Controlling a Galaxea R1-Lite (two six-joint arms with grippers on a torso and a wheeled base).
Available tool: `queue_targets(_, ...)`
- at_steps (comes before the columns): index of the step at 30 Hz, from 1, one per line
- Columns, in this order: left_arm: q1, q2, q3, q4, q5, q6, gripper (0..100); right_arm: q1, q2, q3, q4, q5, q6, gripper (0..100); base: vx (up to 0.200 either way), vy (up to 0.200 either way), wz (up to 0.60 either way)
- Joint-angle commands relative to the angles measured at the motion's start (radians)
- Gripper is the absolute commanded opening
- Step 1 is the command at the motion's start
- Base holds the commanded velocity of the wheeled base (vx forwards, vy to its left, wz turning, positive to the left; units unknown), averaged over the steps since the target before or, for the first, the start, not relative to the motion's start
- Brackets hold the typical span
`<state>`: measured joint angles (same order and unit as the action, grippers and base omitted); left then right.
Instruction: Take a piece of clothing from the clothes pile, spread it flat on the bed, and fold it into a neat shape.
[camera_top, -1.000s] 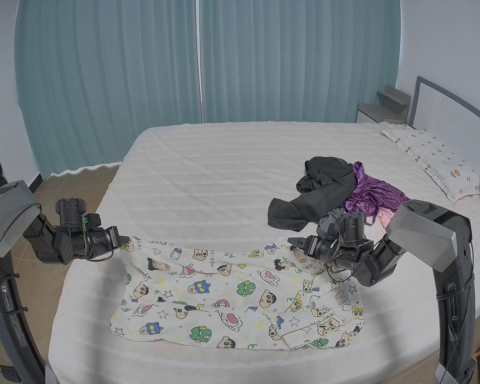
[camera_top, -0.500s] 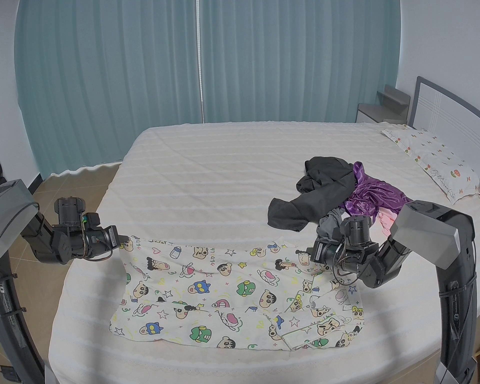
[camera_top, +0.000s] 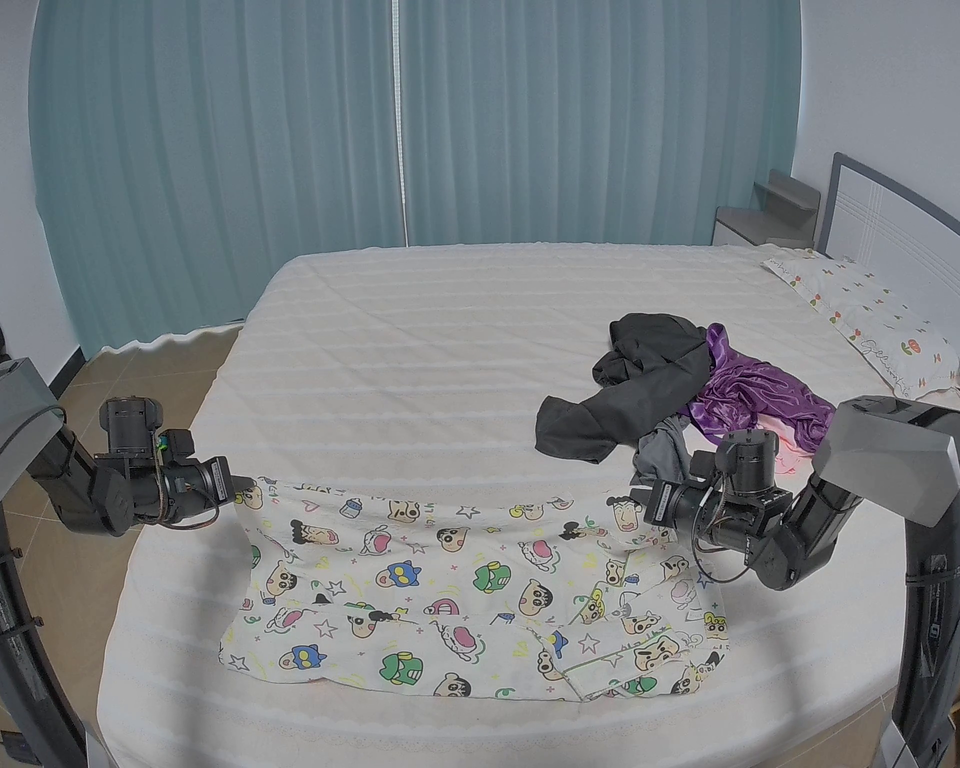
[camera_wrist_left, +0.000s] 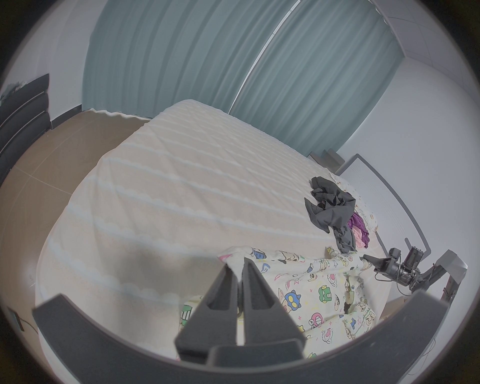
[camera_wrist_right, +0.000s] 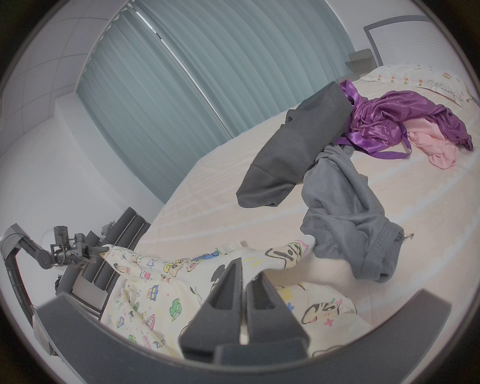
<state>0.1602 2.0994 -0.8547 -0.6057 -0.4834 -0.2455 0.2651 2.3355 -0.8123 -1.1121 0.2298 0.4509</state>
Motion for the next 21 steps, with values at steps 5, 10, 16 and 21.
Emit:
queue_targets(5, 0.004, -0.038, 0.108, -0.103, -0.003, -0.001, 0, 0.006, -0.094, 0.214, -0.143, 0.052, -0.001, 0, 0.0, 0.0, 0.0)
queue_targets(10, 0.01, -0.051, 0.138, -0.117, -0.004, -0.001, 0, 0.006, -0.087, 0.305, -0.241, 0.059, -0.004, 0, 0.0, 0.0, 0.0)
queue_targets(16, 0.013, -0.051, 0.2, -0.131, -0.017, 0.025, 0, 0.008, -0.033, 0.418, -0.353, 0.086, -0.023, 0, 0.0, 0.0, 0.0)
queue_targets(21, 0.033, -0.042, 0.247, -0.143, -0.044, 0.063, 0, 0.009, 0.059, 0.475, -0.445, 0.086, -0.081, 0, 0.0, 0.0, 0.0)
